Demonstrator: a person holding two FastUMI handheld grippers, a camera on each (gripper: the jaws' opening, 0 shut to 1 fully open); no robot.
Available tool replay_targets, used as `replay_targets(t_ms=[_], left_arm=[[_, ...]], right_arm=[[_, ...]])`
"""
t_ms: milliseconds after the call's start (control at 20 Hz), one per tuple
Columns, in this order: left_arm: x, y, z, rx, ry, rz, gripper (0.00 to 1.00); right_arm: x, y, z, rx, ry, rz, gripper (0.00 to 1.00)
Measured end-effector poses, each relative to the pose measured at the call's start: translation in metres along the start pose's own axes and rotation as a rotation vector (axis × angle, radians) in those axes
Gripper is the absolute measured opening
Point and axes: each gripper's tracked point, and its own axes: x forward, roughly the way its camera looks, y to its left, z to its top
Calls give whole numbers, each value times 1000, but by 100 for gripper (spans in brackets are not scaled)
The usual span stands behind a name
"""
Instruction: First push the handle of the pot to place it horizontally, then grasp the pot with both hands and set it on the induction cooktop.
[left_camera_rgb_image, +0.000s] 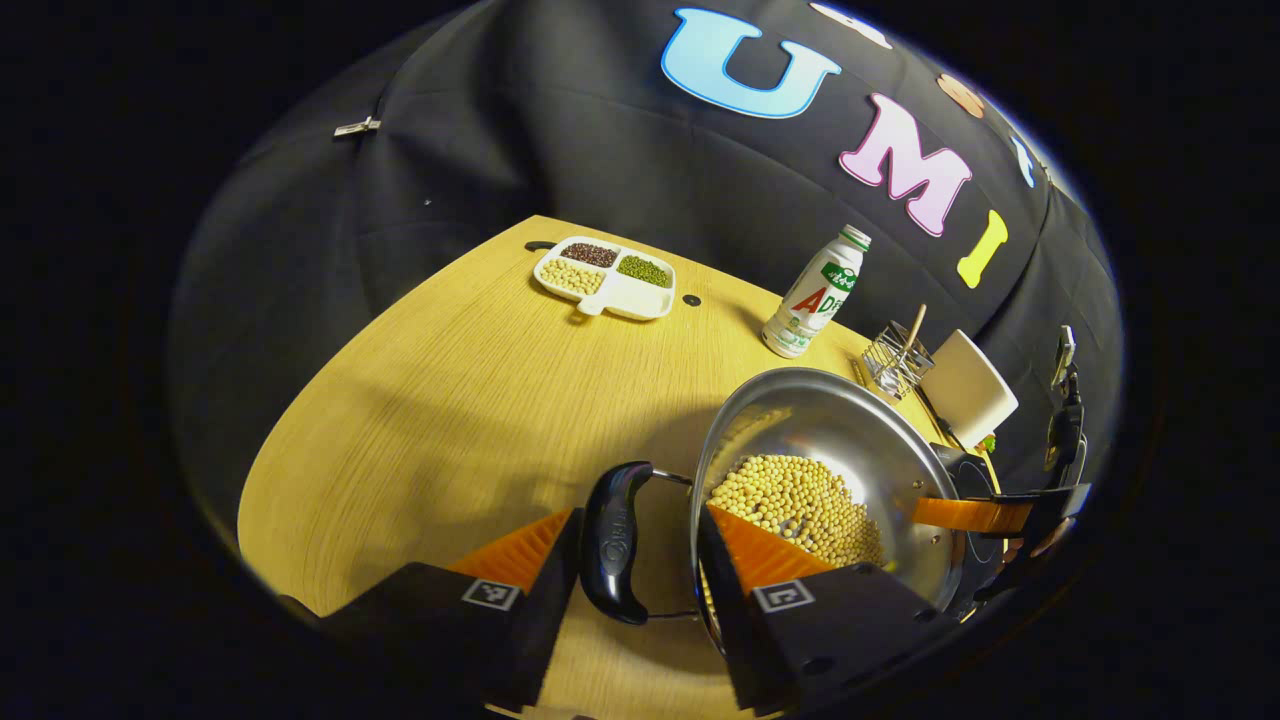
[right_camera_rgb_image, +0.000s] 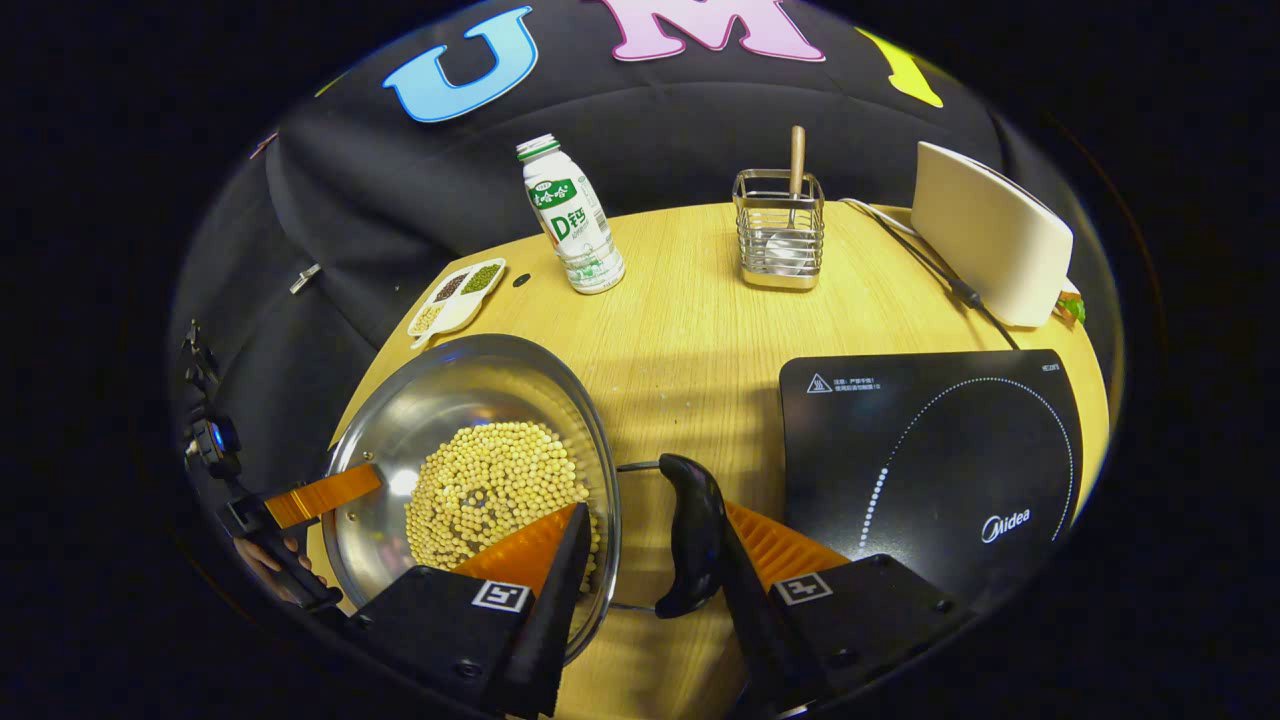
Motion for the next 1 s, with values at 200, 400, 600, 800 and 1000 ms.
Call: replay_targets(t_ms=[200,400,600,800,1000], left_arm=[[0,3,-6,-48,-5,2,59],[0,3,-8,-72,-17,2,56],[-2,4,-6,-66,-24,8,55],[-12,9,-13,-52,1,38,51],[-36,3,-17,-67,-4,43,51]], right_arm=[[7,-4,-5,10,9,-21,64],[7,-6,-4,34,6,-28,60],[7,-4,-2,37,3,-26,60],[4,1,-9,8,8,-33,51],[-27,6,-12,-10,-6,-31,51]])
